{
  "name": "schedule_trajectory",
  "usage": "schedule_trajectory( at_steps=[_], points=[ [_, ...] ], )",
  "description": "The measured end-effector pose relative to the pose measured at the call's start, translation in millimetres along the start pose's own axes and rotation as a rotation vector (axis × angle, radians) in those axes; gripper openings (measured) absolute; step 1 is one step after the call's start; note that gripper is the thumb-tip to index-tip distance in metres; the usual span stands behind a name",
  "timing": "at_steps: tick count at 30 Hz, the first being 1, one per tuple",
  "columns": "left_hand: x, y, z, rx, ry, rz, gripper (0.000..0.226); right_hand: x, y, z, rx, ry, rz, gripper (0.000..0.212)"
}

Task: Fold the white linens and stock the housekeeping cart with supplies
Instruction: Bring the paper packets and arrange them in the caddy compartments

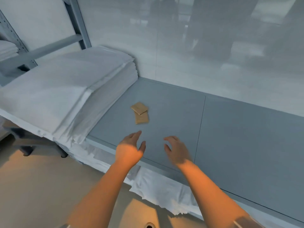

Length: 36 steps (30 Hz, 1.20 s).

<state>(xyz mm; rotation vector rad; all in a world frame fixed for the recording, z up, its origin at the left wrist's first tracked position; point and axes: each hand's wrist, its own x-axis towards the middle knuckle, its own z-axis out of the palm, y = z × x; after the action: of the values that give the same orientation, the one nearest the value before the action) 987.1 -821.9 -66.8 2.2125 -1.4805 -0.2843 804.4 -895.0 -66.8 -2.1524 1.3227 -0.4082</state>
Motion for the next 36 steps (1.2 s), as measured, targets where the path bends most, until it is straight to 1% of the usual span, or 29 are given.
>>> schedule_trajectory(
  at_steps=[3, 7, 9, 13, 17, 20, 23, 27, 29, 31, 34, 36],
  points=[
    [33, -14, -4, 0.055, -0.082, 0.011, 0.059, 25, -12, 5, -0.027, 0.012, -0.023, 0.034],
    [68, -33, -5, 0.097, -0.102, 0.092, 0.07, 61, -30, 18, -0.134, -0.041, -0.038, 0.044],
    [88, -43, -4, 0.136, -0.137, 0.134, 0.08, 81, -36, 26, -0.186, -0.075, -0.051, 0.054],
    [146, -70, 5, 0.28, -0.276, 0.215, 0.102, 133, -36, 44, -0.288, -0.136, -0.071, 0.073],
    [204, -96, 28, 0.388, -0.404, 0.274, 0.123, 196, -28, 65, -0.446, -0.22, -0.073, 0.103],
    [238, -108, 51, 0.388, -0.45, 0.321, 0.134, 235, -19, 81, -0.473, -0.247, -0.146, 0.118],
    [266, -111, 68, 0.398, -0.447, 0.391, 0.137, 265, -10, 91, -0.45, -0.302, -0.179, 0.125],
    [286, -113, 77, 0.375, -0.406, 0.497, 0.118, 290, 1, 94, -0.441, -0.387, -0.212, 0.124],
    [286, -114, 76, 0.321, -0.406, 0.52, 0.115, 293, 4, 93, -0.418, -0.396, -0.214, 0.121],
    [281, -114, 74, 0.284, -0.387, 0.537, 0.11, 292, 5, 92, -0.397, -0.384, -0.217, 0.114],
    [270, -109, 70, 0.269, -0.375, 0.533, 0.102, 284, 6, 91, -0.389, -0.337, -0.242, 0.094],
    [260, -104, 69, 0.276, -0.375, 0.524, 0.097, 272, 7, 91, -0.397, -0.308, -0.235, 0.088]
  ],
)
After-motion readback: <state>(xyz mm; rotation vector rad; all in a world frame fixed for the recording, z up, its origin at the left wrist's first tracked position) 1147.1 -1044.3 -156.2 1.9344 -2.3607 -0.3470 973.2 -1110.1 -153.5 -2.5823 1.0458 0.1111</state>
